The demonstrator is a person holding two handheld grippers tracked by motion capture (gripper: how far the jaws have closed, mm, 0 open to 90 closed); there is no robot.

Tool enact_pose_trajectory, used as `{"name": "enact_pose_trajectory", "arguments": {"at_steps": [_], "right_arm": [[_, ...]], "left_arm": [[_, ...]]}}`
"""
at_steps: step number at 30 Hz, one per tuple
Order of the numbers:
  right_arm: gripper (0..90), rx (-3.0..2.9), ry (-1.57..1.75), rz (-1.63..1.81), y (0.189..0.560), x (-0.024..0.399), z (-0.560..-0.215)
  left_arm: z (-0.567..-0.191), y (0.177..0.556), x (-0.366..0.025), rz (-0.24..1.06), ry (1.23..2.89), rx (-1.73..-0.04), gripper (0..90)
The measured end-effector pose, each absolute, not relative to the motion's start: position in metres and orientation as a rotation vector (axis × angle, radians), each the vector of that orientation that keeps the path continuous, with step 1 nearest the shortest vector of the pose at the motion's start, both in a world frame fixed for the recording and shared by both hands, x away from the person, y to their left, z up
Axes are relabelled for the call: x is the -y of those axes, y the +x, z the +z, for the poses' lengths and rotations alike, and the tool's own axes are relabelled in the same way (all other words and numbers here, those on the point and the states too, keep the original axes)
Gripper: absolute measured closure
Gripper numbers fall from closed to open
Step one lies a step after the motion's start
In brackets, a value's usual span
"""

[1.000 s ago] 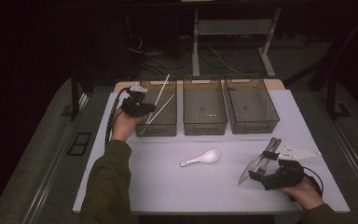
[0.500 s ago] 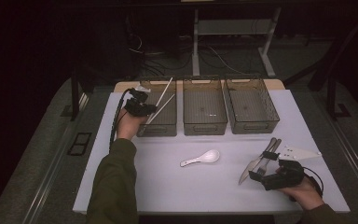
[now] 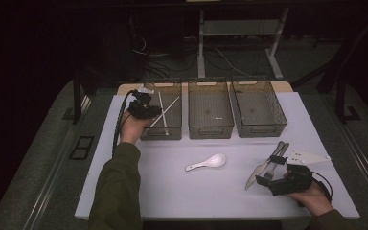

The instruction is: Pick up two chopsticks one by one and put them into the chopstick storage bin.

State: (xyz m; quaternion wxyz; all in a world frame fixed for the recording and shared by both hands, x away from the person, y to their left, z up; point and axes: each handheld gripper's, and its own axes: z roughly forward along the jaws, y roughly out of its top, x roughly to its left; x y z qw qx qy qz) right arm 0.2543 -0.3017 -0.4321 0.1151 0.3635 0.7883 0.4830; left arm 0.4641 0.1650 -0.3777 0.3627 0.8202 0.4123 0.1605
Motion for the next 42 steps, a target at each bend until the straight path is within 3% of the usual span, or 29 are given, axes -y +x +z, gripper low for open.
{"name": "enact_pose_trajectory", "arguments": {"at_steps": [19, 42], "right_arm": [[0.8, -2.306, 1.071, 1.413, 0.257, 0.302, -0.433], [0.8, -2.308, 1.068, 1.412, 0.255, 0.302, -0.432]], "left_arm": [[-0.343, 0.411, -0.153, 0.297, 2.014, -0.864, 52.0], [-0.379, 0.332, -0.139, 0.241, 2.019, -0.708, 32.8]]}}
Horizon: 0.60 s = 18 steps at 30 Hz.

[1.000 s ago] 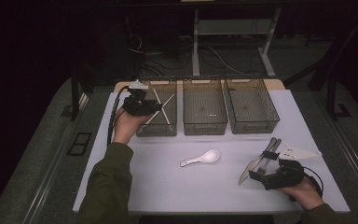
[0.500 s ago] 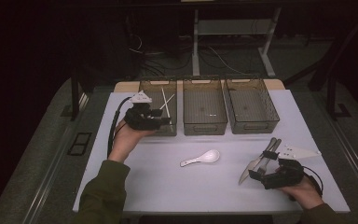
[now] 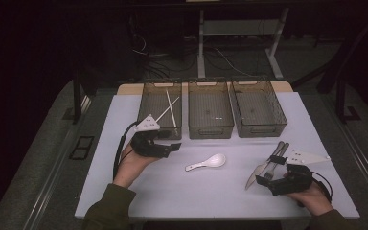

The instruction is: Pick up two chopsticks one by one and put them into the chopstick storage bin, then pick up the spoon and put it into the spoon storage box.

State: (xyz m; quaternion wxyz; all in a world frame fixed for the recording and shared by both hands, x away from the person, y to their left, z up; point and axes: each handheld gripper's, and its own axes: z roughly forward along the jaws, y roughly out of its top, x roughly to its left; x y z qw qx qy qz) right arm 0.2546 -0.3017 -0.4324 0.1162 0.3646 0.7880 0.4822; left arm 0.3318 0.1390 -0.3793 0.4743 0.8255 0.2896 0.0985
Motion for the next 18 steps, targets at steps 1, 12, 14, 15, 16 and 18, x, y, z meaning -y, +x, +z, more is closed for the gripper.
{"name": "enact_pose_trajectory", "arguments": {"at_steps": [1, 12, 14, 15, 16, 18], "right_arm": [[0.8, -2.308, 1.069, 1.412, 0.255, 0.302, -0.432], [0.8, -2.307, 1.065, 1.418, 0.254, 0.302, -0.432], [0.8, -2.309, 1.070, 1.415, 0.254, 0.302, -0.432], [0.8, -2.310, 1.069, 1.411, 0.254, 0.302, -0.432], [0.8, -2.309, 1.070, 1.412, 0.254, 0.302, -0.432], [0.8, -2.310, 1.063, 1.414, 0.253, 0.303, -0.431]], "left_arm": [[-0.382, 0.327, -0.139, 0.248, 2.020, -0.701, 31.2], [-0.407, 0.293, -0.148, 0.256, 2.000, -0.670, 17.2], [-0.410, 0.288, -0.149, 0.258, 2.005, -0.674, 14.5], [-0.411, 0.286, -0.149, 0.253, 2.009, -0.671, 14.5], [-0.413, 0.282, -0.150, 0.256, 2.008, -0.675, 14.0], [-0.416, 0.277, -0.150, 0.248, 2.008, -0.671, 12.1]]}}
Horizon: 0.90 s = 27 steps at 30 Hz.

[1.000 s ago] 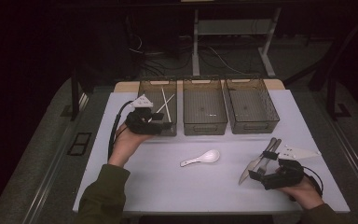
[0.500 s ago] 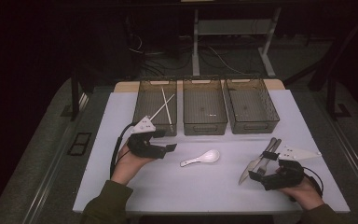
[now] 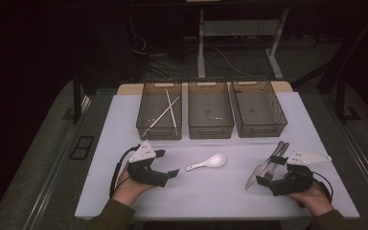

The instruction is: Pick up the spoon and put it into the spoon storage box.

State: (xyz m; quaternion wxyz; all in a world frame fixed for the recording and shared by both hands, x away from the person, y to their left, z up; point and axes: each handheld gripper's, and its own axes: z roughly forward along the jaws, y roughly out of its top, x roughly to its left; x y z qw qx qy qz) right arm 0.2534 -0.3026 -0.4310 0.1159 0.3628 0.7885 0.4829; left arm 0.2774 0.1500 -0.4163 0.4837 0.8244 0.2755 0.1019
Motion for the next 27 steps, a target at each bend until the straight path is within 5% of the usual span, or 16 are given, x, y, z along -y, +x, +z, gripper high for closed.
{"name": "enact_pose_trajectory", "arguments": {"at_steps": [7, 12, 18, 27], "right_arm": [[0.8, -2.325, 1.074, 1.391, 0.252, 0.304, -0.429], [1.2, -2.338, 1.090, 1.377, 0.252, 0.306, -0.428], [14.3, -2.359, 1.086, 1.392, 0.251, 0.304, -0.424], [15.5, -2.367, 1.088, 1.423, 0.265, 0.292, -0.418]], "left_arm": [[-0.427, 0.264, -0.151, 0.219, 2.033, -0.672, 0.3], [-0.427, 0.265, -0.149, 0.209, 2.043, -0.681, 0.0], [-0.428, 0.265, -0.149, 0.210, 2.047, -0.675, 0.0], [-0.432, 0.266, -0.146, 0.201, 2.073, -0.655, 0.0]]}}
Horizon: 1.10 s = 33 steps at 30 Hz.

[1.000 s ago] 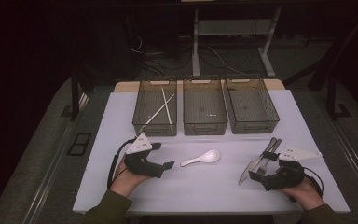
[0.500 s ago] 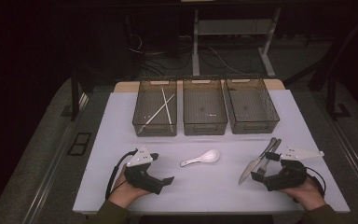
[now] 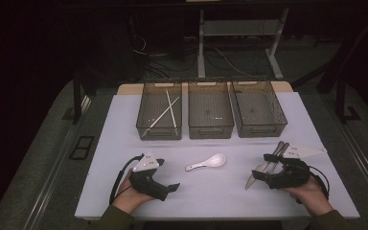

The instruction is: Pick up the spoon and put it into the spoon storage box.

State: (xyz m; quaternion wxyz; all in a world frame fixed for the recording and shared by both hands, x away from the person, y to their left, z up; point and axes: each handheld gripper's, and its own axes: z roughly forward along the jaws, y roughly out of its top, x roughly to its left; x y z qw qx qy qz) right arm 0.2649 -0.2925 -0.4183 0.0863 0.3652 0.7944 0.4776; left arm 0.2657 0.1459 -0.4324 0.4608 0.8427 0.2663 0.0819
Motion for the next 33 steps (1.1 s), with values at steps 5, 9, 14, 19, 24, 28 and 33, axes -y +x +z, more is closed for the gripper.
{"name": "enact_pose_trajectory", "arguments": {"at_steps": [5, 9, 14, 19, 24, 28, 33], "right_arm": [[15.4, -2.359, 1.085, 1.436, 0.267, 0.289, -0.416], [15.4, -2.347, 1.085, 1.457, 0.270, 0.286, -0.412], [15.5, -2.350, 1.067, 1.458, 0.276, 0.278, -0.410], [15.4, -2.364, 1.058, 1.451, 0.281, 0.272, -0.409], [15.4, -2.374, 1.060, 1.443, 0.287, 0.266, -0.407], [15.4, -2.382, 1.072, 1.440, 0.293, 0.260, -0.406], [15.5, -2.396, 1.061, 1.432, 0.303, 0.249, -0.403]], "left_arm": [[-0.434, 0.267, -0.147, 0.197, 2.071, -0.657, 0.0], [-0.434, 0.267, -0.147, 0.198, 2.067, -0.658, 0.0], [-0.433, 0.267, -0.147, 0.209, 2.060, -0.649, 0.0], [-0.432, 0.267, -0.147, 0.209, 2.053, -0.662, 0.0], [-0.432, 0.268, -0.147, 0.178, 2.044, -0.685, 0.0], [-0.431, 0.267, -0.145, 0.196, 2.043, -0.675, 0.0], [-0.431, 0.266, -0.145, 0.195, 2.042, -0.672, 0.0]]}}
